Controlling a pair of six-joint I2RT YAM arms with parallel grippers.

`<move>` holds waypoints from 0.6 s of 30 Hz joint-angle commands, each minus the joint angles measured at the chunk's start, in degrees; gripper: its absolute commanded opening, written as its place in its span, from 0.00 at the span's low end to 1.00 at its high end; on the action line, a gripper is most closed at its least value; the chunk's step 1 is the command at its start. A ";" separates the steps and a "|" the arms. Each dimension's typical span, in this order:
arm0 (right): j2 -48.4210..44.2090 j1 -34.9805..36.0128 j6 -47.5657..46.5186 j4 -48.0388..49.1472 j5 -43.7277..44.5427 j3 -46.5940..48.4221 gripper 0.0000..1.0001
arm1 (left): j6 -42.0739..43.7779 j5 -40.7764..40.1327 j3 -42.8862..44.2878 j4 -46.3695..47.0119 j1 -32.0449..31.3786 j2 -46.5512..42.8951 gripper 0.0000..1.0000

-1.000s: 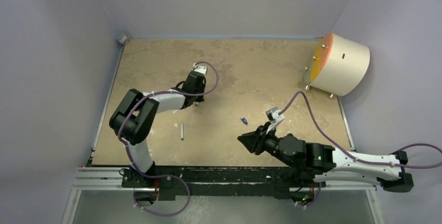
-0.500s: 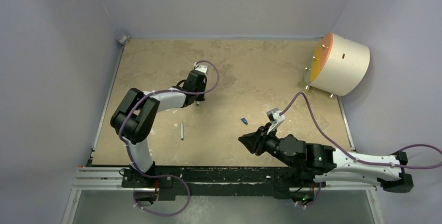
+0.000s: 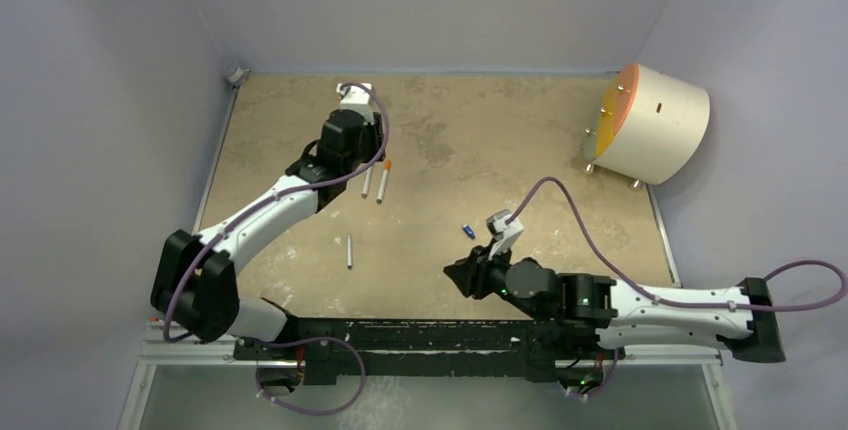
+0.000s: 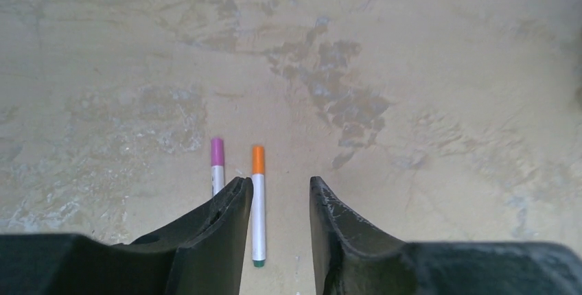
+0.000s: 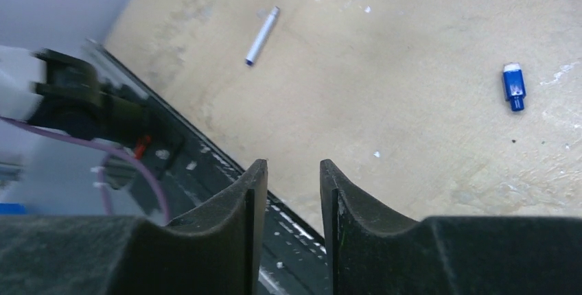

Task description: Insert the pens into the pen caps

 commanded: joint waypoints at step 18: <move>74.14 -12.66 -12.78 7.64 -21.09 55.17 0.51 | -10.55 -21.15 -4.52 -21.55 3.93 -30.86 0.56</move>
